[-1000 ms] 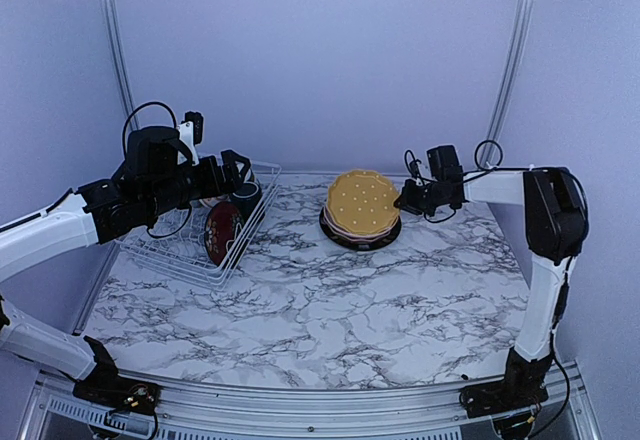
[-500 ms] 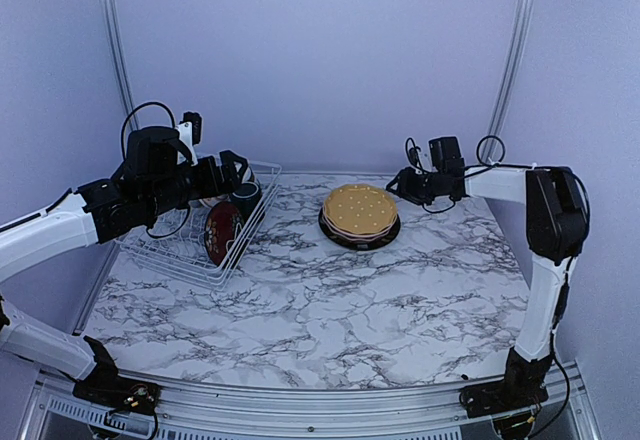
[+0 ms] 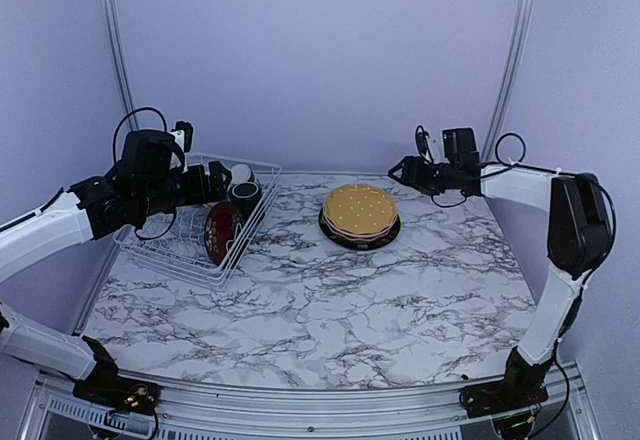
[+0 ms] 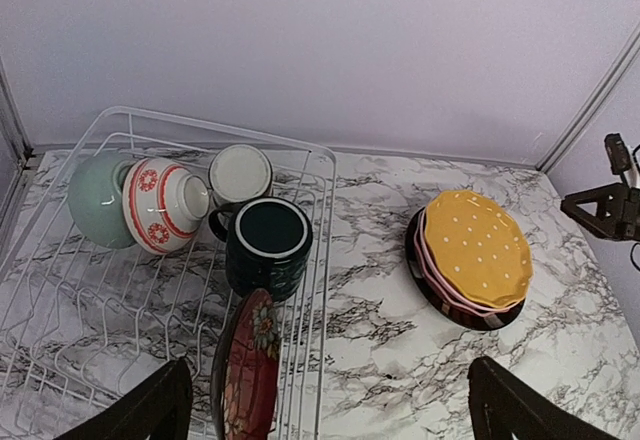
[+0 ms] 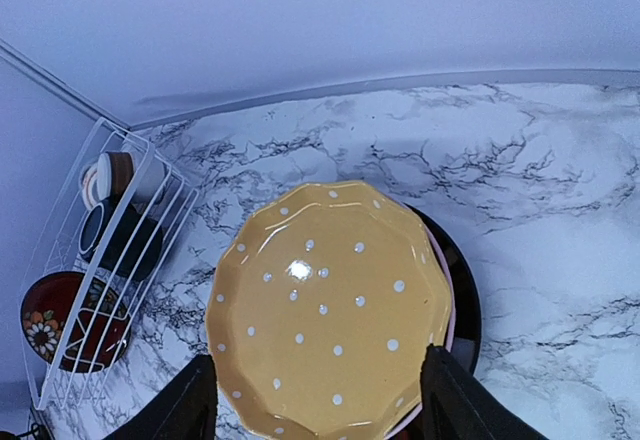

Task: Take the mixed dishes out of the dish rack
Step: Grab the plate from the dish rack.

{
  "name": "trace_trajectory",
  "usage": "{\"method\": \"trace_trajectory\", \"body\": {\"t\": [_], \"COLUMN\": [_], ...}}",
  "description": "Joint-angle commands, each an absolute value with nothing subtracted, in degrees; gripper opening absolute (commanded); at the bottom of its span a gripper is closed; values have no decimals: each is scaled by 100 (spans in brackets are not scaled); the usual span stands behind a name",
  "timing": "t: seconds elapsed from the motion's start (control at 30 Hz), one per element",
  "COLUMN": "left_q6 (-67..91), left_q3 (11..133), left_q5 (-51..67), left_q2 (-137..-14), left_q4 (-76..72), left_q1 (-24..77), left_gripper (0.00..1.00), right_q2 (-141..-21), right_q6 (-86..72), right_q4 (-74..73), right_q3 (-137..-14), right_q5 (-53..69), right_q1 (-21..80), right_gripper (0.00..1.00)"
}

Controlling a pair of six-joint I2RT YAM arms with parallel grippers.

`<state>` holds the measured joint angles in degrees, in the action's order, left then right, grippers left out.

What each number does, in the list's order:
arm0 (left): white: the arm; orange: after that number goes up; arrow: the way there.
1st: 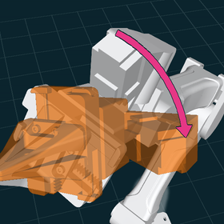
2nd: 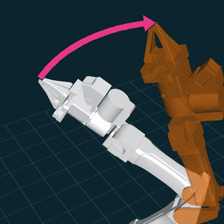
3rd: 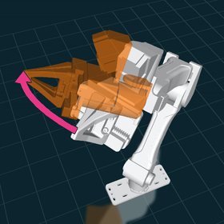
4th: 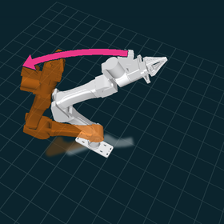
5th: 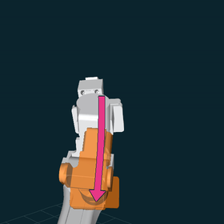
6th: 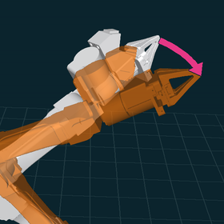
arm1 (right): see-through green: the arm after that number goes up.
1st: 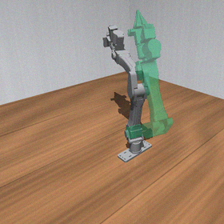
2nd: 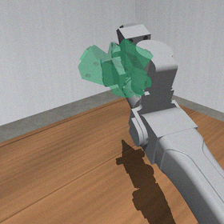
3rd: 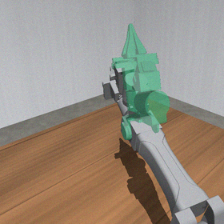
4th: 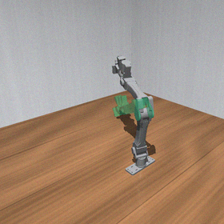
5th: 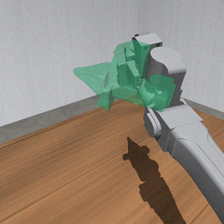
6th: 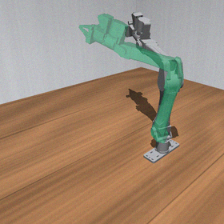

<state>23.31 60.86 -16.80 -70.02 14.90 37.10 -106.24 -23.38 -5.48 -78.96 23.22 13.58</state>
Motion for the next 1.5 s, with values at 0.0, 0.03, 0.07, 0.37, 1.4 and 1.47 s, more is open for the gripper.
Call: {"method": "trace_trajectory", "body": {"t": [0.0, 0.03, 0.07, 0.37, 1.4, 1.47], "left_q6": [2152, 2139, 2125, 1940, 1759, 1736], "left_q3": [5922, 5862, 5817, 5659, 6163, 6207], "left_q5": [-1662, -1636, -1594, -1572, -1475, -1436], "left_q2": [-6727, -6704, -6672, -6836, -8891, -8983], "left_q4": [2023, 2062, 2091, 2208, 1909, 1885], "left_q1": [3472, 3399, 3330, 3109, 3094, 3094], "left_gripper": [99, 99, 99, 99, 58, 54], "right_q2": [-9981, -9858, -9720, -8550, -6205, -6184], "right_q6": [-2087, -2067, -2040, -1893, -1888, -2040], "right_q4": [-201, -169, -141, -53, 314, 217], "right_q3": [-7529, -7430, -7321, -6407, -4475, -4476], "right_q5": [2428, 2417, 2385, 2299, 1080, 546], "right_q1": [1378, 1376, 1374, 1371, 1373, 1373], "right_gripper": [67, 69, 74, 82, 98, 98]}}
